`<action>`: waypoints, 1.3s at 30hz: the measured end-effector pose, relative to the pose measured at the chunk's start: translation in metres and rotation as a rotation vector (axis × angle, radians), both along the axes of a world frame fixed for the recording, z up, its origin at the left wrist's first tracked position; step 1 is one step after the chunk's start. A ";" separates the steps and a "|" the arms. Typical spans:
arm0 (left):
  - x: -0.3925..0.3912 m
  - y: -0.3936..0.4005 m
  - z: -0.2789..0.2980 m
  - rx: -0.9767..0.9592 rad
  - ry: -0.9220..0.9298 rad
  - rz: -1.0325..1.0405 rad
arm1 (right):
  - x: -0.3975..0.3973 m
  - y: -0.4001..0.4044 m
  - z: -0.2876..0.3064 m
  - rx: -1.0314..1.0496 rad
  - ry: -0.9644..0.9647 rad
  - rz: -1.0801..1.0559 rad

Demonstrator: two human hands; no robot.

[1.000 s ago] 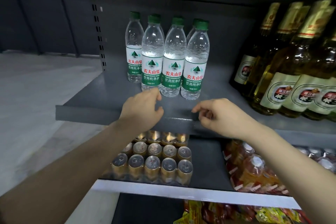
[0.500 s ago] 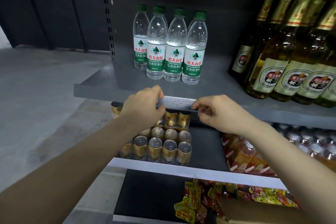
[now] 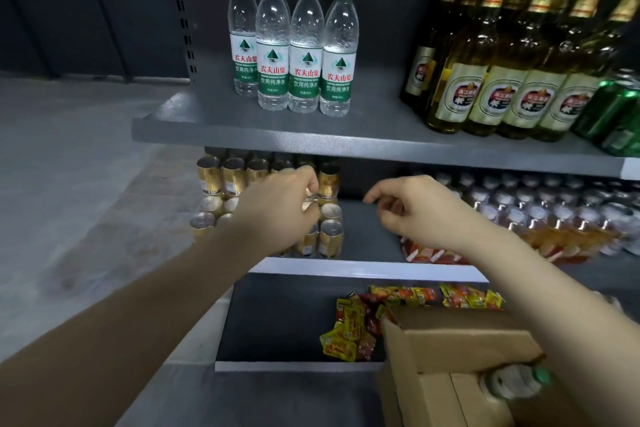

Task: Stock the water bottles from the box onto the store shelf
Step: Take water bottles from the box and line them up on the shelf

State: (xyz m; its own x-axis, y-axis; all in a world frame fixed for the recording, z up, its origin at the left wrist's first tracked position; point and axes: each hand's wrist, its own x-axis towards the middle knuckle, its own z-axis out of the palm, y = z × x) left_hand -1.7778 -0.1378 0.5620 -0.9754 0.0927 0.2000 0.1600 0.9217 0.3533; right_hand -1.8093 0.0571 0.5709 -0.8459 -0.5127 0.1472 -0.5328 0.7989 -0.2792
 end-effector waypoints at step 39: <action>0.050 0.294 -0.094 -0.052 -0.281 -0.165 | 0.071 0.316 -0.094 0.007 -0.162 -0.160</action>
State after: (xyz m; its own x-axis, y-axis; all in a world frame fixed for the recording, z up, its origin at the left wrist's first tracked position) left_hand -1.7274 0.1563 0.4677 -0.9626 0.2573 -0.0844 0.2118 0.9095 0.3576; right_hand -1.7379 0.3735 0.4773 -0.9287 -0.3708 -0.0004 -0.3478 0.8716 -0.3455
